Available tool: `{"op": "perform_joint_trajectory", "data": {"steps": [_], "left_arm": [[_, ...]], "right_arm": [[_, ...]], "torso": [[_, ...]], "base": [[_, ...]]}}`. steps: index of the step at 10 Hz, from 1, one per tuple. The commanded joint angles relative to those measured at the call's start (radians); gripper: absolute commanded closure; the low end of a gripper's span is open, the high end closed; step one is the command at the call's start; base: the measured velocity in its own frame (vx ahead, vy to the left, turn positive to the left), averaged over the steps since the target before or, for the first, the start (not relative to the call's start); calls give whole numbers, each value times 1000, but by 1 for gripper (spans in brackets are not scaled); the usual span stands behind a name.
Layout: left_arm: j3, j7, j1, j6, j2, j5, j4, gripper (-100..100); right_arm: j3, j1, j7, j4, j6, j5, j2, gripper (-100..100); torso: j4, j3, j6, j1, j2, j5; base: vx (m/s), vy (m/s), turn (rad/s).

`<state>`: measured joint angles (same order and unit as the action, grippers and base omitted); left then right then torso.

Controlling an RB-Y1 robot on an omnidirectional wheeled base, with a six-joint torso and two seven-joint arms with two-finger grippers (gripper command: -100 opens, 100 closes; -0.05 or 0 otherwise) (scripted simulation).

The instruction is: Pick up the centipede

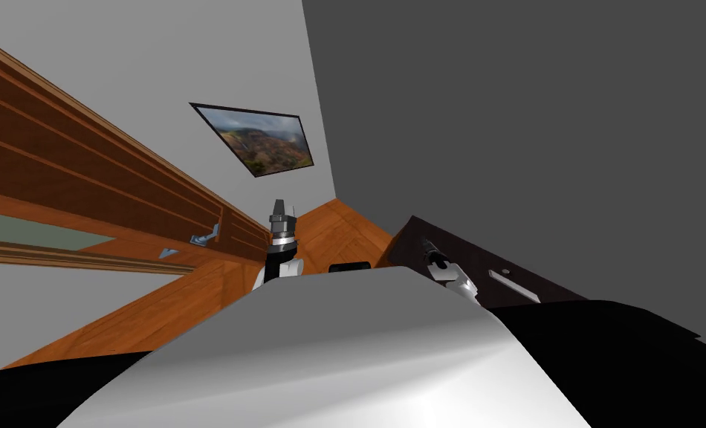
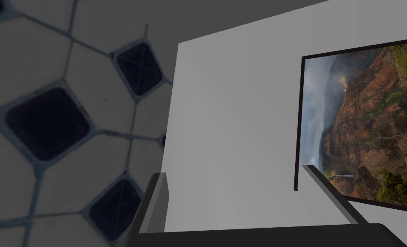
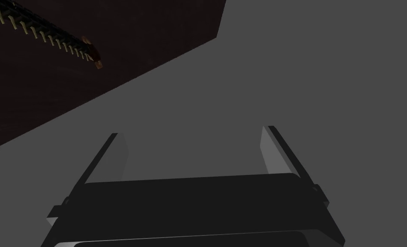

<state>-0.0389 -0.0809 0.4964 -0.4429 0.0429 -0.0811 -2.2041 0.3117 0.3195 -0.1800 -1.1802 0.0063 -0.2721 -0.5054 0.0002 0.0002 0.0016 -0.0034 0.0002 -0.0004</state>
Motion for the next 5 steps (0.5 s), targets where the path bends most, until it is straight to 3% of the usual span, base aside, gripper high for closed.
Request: {"op": "perform_joint_trajectory", "data": {"steps": [1,5], "left_arm": [[0,0,0,0,0,0,0,0],[0,0,0,0,0,0,0,0]], "right_arm": [[-4,-9,-12,50,11,-16,-6,-100],[-10,-11,-19,123,25,-27,-13,-100]], "torso": [[0,0,0,0,0,0],[0,0,-1,1,0,0]], "base": [[10,-49,141],[9,-32,82]]}}
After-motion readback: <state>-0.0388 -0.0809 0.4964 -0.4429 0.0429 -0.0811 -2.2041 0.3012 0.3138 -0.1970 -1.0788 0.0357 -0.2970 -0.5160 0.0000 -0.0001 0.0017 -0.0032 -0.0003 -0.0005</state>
